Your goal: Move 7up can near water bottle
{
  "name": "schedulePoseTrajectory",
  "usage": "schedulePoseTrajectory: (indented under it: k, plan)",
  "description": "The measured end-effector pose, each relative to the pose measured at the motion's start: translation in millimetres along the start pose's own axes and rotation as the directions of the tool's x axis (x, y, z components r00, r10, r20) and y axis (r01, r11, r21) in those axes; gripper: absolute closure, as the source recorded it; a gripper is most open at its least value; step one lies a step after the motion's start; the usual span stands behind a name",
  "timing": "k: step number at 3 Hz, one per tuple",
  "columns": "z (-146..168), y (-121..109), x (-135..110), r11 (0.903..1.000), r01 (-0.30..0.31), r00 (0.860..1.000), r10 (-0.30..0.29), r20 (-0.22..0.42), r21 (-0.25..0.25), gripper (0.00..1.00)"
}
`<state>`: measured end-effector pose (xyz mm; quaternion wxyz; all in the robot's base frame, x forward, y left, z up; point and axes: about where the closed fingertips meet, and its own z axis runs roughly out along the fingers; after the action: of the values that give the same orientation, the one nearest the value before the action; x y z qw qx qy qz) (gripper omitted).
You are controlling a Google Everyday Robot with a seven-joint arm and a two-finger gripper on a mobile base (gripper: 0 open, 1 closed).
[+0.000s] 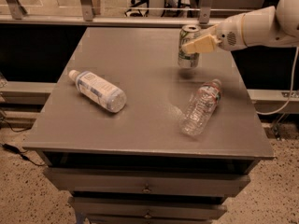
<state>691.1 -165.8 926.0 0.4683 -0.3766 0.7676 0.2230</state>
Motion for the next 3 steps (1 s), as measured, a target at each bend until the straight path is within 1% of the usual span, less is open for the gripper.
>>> schedulePoseTrajectory:
  k: [1,2,3]
  plan:
    - [-19,22,26,0.9998,0.015,1.0,-0.015,0.005,-0.014,0.97]
    - [-29,32,44,0.9996,0.022,1.0,-0.022,0.006,-0.021,0.67]
    - [-30,38,54,0.9993,0.025,1.0,-0.025,0.001,-0.028,0.36]
